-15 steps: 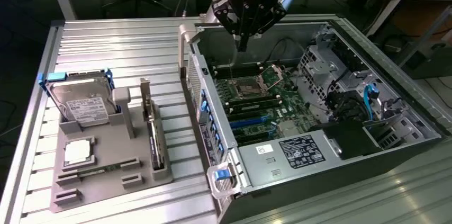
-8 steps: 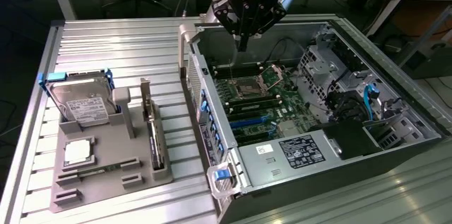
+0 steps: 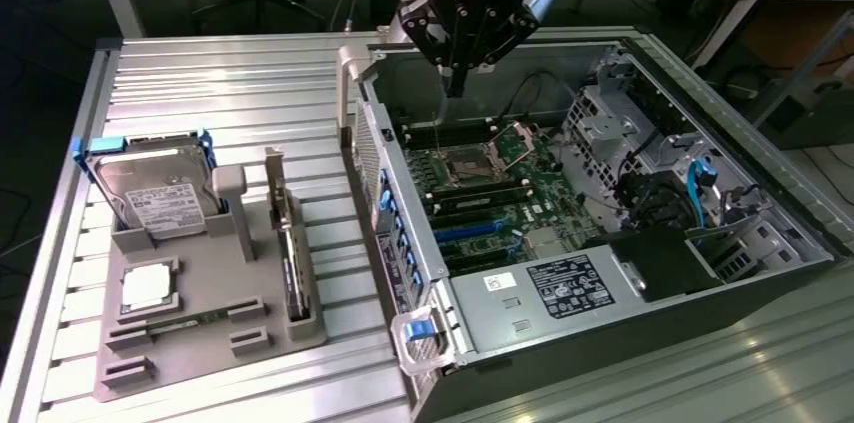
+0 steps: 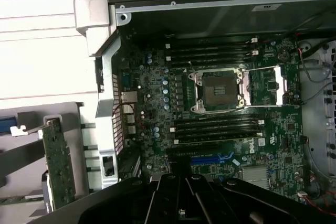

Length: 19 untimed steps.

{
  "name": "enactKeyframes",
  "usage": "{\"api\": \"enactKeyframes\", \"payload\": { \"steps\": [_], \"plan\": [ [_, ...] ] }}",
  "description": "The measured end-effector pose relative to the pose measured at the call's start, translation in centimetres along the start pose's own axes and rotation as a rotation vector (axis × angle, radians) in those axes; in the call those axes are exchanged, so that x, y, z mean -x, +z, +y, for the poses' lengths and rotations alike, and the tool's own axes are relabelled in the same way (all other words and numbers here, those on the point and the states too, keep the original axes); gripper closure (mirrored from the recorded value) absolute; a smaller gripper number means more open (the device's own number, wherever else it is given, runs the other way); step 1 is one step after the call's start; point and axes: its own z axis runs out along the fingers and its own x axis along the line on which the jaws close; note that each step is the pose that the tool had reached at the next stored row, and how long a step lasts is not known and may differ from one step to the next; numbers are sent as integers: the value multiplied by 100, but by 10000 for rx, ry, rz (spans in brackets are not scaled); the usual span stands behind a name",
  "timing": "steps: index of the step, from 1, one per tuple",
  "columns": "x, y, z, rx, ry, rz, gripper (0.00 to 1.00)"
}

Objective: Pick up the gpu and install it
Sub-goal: 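Reach for the gpu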

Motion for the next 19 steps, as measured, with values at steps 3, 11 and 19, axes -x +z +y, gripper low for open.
{"api": "enactKeyframes", "payload": {
  "steps": [3,11,19],
  "plan": [
    [-31,-1,-2,0,-1,0,89],
    [-107,-3,-8,0,0,0,89],
    [-210,-6,-16,0,-1,0,89]
  ]
}}
